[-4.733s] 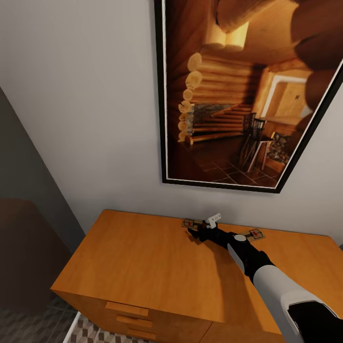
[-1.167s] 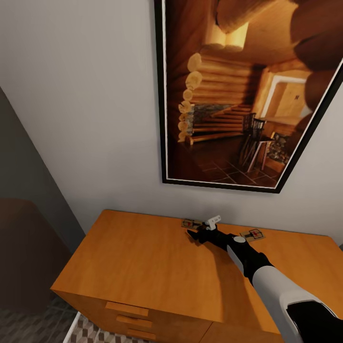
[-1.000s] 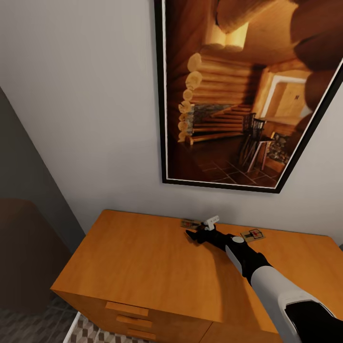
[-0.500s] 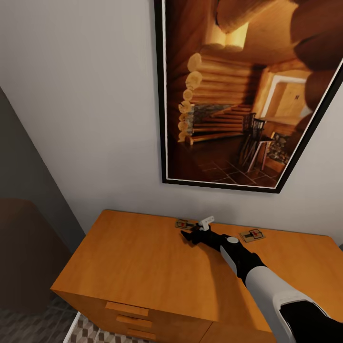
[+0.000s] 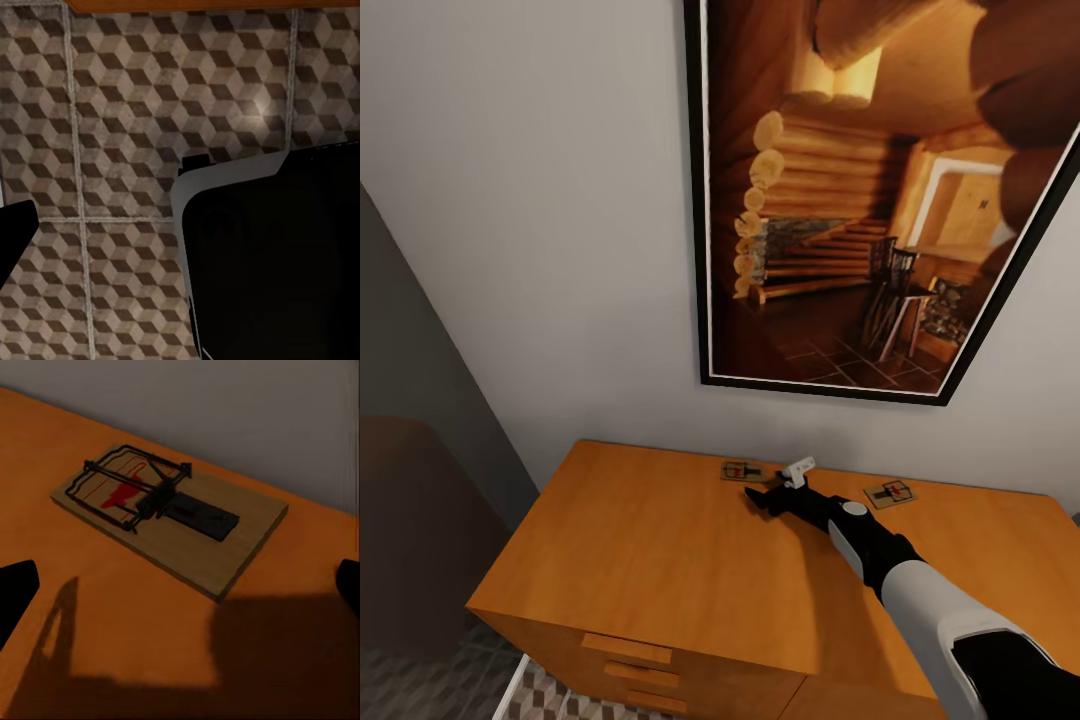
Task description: Take the four mousetraps from the cabinet in the bathroom and place them on the bathroom floor. Make sure all four end up on the same floor surface, and ensure that at least two of them are either under or directly next to the same bathroom sink.
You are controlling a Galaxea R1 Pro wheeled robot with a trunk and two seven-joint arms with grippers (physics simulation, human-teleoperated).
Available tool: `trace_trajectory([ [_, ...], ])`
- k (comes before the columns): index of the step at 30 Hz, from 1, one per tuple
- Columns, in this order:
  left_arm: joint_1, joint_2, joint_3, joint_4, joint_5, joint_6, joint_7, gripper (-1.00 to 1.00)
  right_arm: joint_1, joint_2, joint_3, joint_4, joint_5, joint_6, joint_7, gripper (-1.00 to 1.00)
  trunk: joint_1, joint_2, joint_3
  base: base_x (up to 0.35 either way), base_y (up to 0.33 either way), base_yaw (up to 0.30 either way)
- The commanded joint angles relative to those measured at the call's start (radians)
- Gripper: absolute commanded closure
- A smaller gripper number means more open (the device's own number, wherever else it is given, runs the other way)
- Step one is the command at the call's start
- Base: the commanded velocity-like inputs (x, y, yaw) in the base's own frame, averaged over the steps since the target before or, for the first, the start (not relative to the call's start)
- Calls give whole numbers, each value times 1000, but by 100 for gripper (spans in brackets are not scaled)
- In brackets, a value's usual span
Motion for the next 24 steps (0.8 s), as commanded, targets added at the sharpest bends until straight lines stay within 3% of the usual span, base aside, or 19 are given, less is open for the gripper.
trace_trajectory([
  [1, -1, -1, -8, 4, 10, -6, -4, -100, -1, -5, 6, 9, 8, -5, -1, -100, 1, -2, -2, 0, 0, 0],
  [11, -1, -1, -8, 4, 10, -6, -4, -100, -1, -34, 6, 9, 8, -9, -1, -100, 1, -2, -2, 0, 0, 0],
  [24, -1, -1, -8, 4, 10, -6, -4, -100, -1, -37, 6, 9, 7, -11, -1, -100, 1, -2, -2, 0, 0, 0],
])
